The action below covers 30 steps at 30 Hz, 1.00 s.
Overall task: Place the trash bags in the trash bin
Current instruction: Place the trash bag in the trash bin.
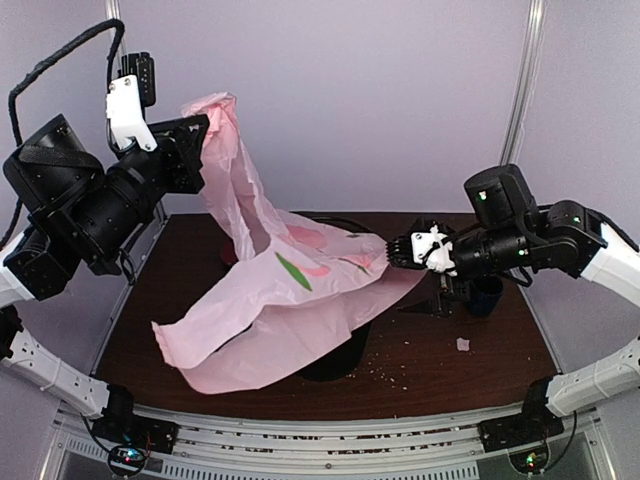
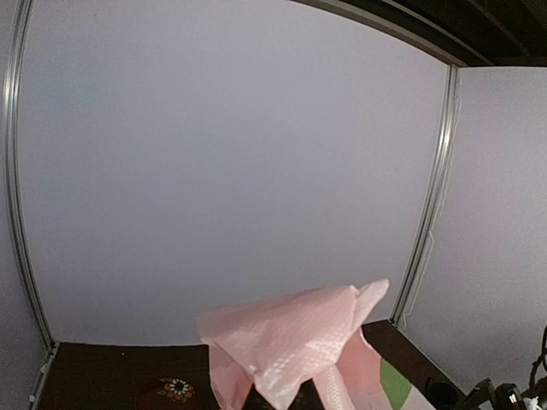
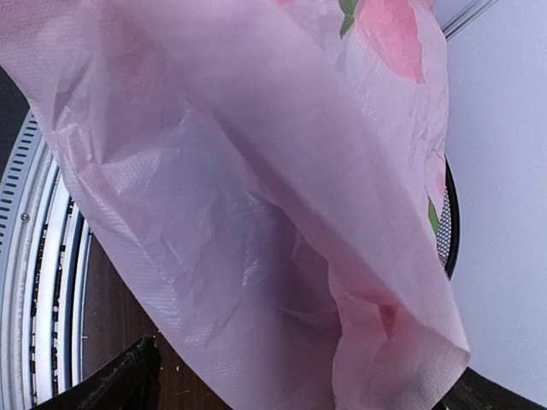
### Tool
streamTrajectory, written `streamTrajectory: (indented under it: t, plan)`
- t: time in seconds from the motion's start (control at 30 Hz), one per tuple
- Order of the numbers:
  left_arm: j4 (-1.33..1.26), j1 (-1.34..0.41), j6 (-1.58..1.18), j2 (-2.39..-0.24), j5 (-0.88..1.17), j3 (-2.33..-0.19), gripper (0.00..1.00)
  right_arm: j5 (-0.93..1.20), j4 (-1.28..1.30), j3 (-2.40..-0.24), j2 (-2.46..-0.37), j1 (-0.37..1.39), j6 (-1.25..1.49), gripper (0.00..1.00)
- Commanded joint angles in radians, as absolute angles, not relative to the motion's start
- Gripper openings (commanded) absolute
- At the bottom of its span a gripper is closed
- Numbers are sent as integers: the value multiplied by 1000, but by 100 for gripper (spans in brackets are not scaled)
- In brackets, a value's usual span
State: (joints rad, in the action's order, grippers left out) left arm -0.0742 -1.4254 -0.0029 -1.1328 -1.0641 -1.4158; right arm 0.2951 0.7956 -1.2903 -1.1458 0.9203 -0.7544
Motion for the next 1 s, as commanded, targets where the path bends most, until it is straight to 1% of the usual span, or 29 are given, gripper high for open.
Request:
streamTrajectory:
  t: [0.0, 0.07, 0.1, 0.17, 0.23, 0.27, 0.37, 0.5, 0.63, 0.8, 0.97]
  plan:
    - [-87, -1414, -23, -1135, -1081, -1447, 0, 139, 641, -1238, -1115, 952, -686, 100]
    - [-87, -1414, -29, -1136, -1076, -1447, 0, 89, 581, -1218, -1111, 960, -665, 100]
    - [-87, -1414, -30, -1137, -1075, -1448, 0, 57, 538, -1217, -1111, 962, -644, 97]
    - [-86, -1414, -31, -1141, -1072, -1452, 0, 56, 526, -1234, -1118, 962, -618, 88]
    - [-85, -1414, -30, -1143, -1066, -1456, 0, 68, 525, -1261, -1130, 962, -596, 75]
    - [-83, -1414, -32, -1142, -1063, -1457, 0, 75, 528, -1275, -1141, 961, -587, 65]
    - [-58, -1414, -62, -1139, -1047, -1461, 0, 90, 529, -1309, -1178, 961, -558, 43]
    - [30, -1414, -157, -1135, -995, -1486, 0, 151, 541, -1366, -1253, 959, -510, 20]
    - [124, -1414, -219, -1157, -945, -1518, 0, 309, 571, -1444, -1335, 949, -433, 11]
    - [216, -1414, -246, -1206, -885, -1568, 0, 476, 548, -1457, -1416, 942, -316, 7]
    - [223, -1414, -263, -1249, -813, -1585, 0, 532, 526, -1456, -1491, 907, -263, 6]
